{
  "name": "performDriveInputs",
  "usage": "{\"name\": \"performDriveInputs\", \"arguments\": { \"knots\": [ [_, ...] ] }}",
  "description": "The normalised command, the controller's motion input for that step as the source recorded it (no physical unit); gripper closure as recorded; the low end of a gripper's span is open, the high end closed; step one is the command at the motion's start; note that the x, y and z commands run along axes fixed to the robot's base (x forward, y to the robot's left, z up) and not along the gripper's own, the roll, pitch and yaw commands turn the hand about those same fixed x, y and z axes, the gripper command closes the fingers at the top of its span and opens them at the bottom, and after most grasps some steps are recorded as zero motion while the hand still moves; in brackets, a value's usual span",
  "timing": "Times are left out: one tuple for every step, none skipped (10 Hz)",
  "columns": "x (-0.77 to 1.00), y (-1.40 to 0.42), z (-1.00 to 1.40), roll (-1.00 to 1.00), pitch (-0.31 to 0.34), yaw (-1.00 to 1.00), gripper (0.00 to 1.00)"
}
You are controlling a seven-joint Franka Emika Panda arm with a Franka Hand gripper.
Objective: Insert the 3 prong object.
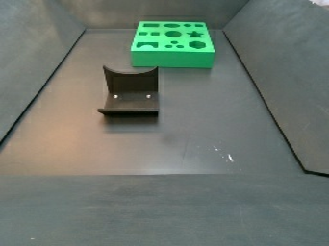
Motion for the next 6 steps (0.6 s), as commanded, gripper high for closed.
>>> {"name": "performDriveInputs", "arguments": {
  "knots": [
    [-0.29,0.14,-0.37,-0.02,-0.161,-0.73,1.0],
    [0.0,0.0,-0.88,0.05,0.0,-1.0,1.0],
    [0.0,0.0,-0.89,0.03,0.0,-1.0,1.0],
    [0.0,0.0,-0.9,0.03,0.0,-1.0,1.0],
    [0.0,0.0,-0.93,0.03,0.0,-1.0,1.0],
    [0.02,0.0,-0.95,0.06,0.023,-1.0,1.0]
  ]
}}
